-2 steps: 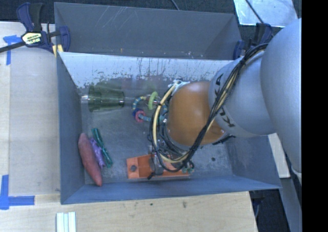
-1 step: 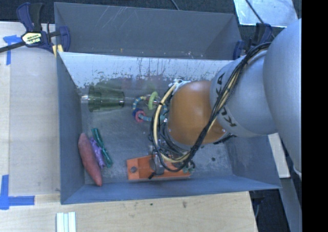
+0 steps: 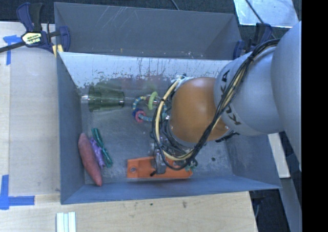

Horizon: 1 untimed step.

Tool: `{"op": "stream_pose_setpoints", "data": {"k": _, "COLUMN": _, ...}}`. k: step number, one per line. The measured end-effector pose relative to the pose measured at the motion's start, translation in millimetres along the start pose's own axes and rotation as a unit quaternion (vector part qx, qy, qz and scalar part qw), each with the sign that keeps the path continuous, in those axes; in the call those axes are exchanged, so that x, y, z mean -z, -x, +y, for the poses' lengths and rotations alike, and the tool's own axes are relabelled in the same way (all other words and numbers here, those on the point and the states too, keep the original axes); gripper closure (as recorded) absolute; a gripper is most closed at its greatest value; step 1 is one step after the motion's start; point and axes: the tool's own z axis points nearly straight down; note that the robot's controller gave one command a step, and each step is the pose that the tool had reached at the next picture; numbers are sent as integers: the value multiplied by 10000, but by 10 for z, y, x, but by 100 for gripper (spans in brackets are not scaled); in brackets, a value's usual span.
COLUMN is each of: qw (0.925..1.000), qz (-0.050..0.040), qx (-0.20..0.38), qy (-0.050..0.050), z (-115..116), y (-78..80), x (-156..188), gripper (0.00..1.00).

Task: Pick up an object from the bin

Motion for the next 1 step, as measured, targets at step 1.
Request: {"op": "stream_pose_setpoints", "data": {"k": 1, "qw": 10000, "qz": 16, "qx": 1, "qy": -2, "z": 0, "y": -4, "x": 264, "gripper": 100}}
